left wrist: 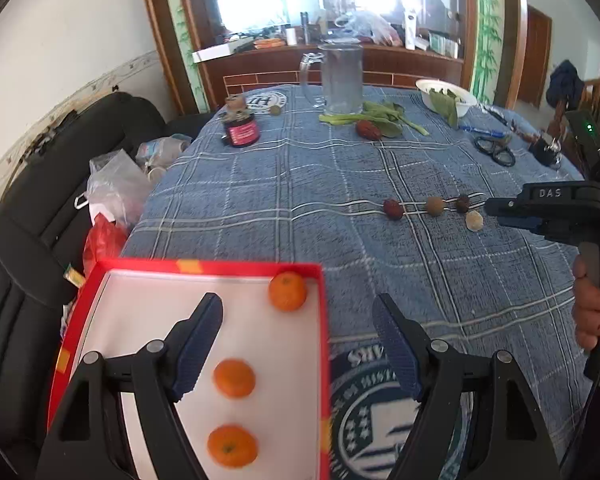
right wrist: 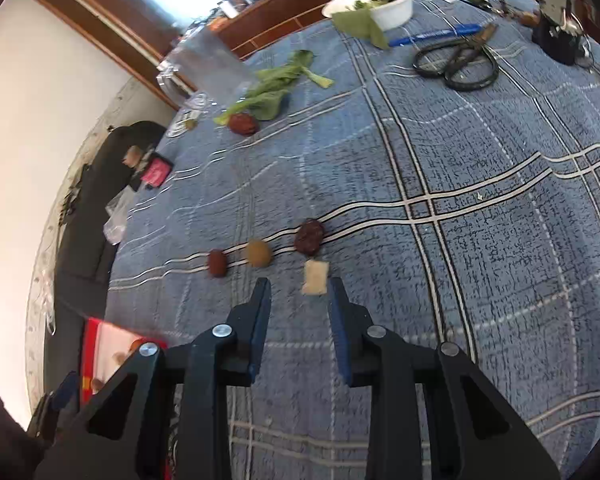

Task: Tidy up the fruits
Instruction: 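Grasp another cream cube with the right tool while the left tool returns over the fruits, then grasp a brown round fruit with the left tool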

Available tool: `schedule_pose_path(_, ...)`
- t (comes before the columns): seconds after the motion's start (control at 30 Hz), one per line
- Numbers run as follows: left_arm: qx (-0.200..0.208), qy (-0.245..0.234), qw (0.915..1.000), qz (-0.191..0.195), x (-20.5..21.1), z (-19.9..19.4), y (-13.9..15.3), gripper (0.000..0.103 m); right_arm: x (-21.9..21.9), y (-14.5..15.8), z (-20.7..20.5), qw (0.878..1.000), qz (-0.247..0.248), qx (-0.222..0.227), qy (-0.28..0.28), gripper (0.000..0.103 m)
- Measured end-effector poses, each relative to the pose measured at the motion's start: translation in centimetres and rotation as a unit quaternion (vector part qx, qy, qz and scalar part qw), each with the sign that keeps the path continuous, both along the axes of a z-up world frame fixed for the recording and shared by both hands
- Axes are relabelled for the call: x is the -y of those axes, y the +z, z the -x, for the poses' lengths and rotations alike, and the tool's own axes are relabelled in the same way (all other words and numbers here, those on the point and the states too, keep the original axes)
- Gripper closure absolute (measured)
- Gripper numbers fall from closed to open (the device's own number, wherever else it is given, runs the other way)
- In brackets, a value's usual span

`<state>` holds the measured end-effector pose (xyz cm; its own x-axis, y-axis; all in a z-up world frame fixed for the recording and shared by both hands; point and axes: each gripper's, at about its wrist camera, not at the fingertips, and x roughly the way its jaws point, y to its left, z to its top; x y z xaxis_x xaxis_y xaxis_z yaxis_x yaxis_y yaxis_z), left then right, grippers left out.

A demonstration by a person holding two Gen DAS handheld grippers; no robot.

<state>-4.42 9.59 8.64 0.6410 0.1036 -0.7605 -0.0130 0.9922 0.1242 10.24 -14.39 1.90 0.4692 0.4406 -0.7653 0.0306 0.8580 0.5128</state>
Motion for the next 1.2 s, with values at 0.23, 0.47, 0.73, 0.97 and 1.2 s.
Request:
schedule_pose_path(0.23,-0.003,-0.005,0.9998,-0.019,1.4,-2.1,-0.7,0.026,-0.5,-1.2,-0.9,1.000,0.012,0.004,-0.006,0.072)
schedule_pose_path(0.47,0.007,0.005,1.0000,-0.005,1.9,-1.2,-1.0,0.026,-1.2,-1.6,-1.0,0.999,0.033,0.009,0.000,0.072)
schedule_pose_path(0.73,0.001,0.014,0.9998,0.011,2.1,-0.1,-1.7,0.026,-1.5,-1.8,-1.0,0.999,0.041,0.007,0.005,0.072)
schedule_pose_path(0.97,-0.014,0.017,0.9997,0.011,2.8,-0.3,-2.6,0.026,-1.7,-2.2,-1.3,0.999,0.047,0.013,0.006,0.072)
schedule_pose_path(1.2,-0.008,0.005,1.0000,-0.003,4.3,-1.6,-2.1,0.026,-0.8,-2.3,-1.4,1.000,0.029,0.006,0.009,0.087)
